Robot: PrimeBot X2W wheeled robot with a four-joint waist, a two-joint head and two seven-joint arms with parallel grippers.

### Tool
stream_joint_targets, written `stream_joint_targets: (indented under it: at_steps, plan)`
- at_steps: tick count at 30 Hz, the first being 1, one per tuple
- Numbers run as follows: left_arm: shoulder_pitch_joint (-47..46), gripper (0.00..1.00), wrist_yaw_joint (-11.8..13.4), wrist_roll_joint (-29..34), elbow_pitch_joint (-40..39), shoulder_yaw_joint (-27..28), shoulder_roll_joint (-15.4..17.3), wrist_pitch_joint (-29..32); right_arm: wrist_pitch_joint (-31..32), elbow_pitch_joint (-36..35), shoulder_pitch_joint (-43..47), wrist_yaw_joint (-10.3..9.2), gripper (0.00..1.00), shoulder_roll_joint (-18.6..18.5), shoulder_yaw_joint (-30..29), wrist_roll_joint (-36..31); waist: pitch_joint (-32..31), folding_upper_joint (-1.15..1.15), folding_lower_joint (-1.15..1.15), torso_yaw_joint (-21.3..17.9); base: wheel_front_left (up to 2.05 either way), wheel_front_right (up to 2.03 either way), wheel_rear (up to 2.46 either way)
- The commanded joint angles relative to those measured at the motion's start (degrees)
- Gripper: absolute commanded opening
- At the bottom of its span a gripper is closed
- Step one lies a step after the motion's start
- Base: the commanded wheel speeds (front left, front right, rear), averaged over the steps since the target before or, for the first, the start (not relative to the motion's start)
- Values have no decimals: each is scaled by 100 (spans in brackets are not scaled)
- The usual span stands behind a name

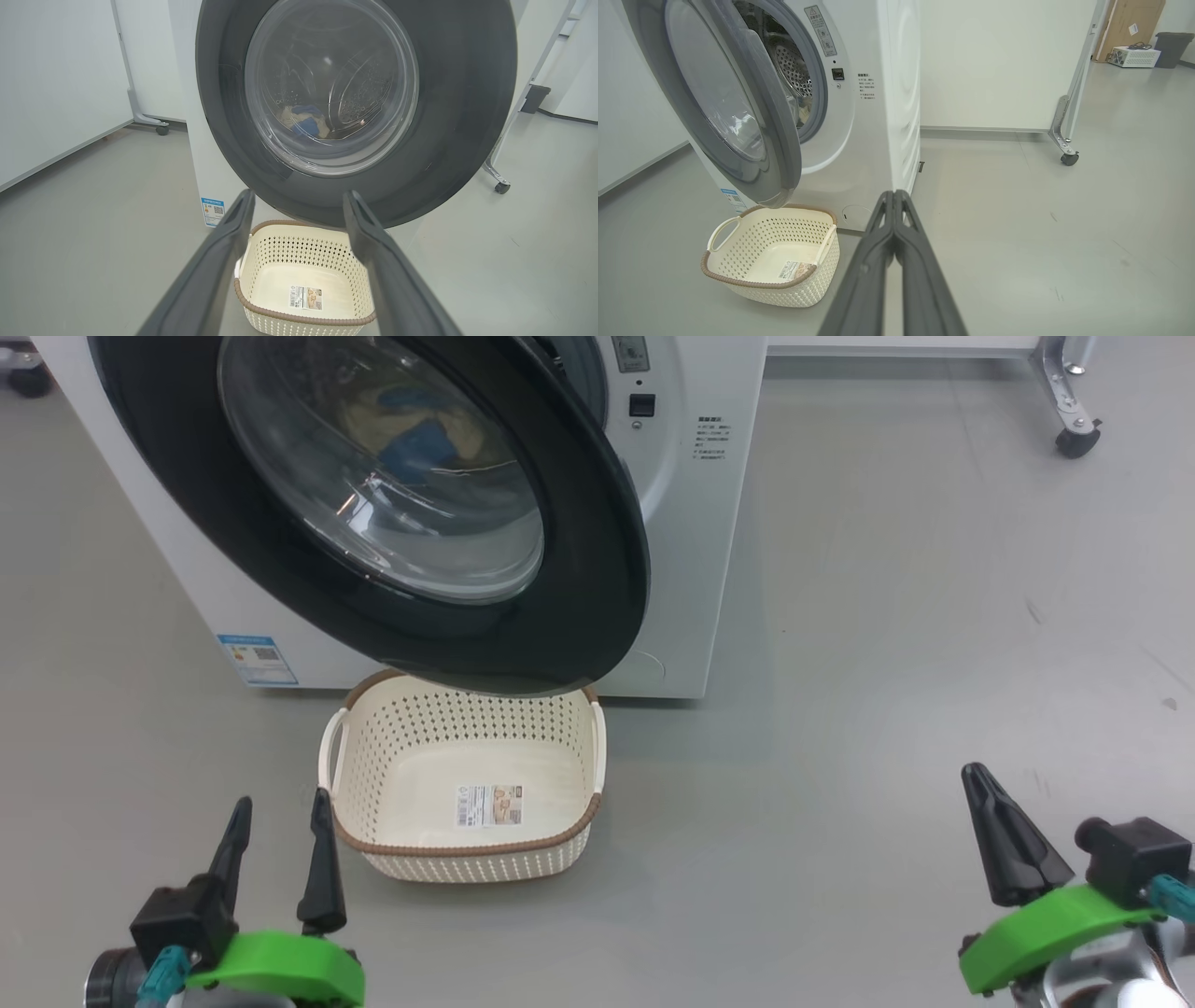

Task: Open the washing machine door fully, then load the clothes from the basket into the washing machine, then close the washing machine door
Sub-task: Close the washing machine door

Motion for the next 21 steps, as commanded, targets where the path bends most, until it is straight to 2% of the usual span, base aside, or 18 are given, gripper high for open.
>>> stream_joint_targets:
  at_steps: [1, 12, 21]
  plan:
    - [-347, 100, -6, 83, -125, 205, 85, -81, -52, -194, -409, 25, 0, -121, 220, 33, 54, 0, 0, 62, 0, 0, 0]
    - [-809, 100, -133, 202, 13, -65, -92, -75, -136, 37, -1572, 25, 0, -378, 1487, 277, 268, 0, 0, 652, 0, 0, 0]
    - [-1113, 100, -226, 268, 151, -153, -303, -78, -232, 734, -2692, 25, 0, -403, 2188, 522, 443, 0, 0, 1055, 0, 0, 0]
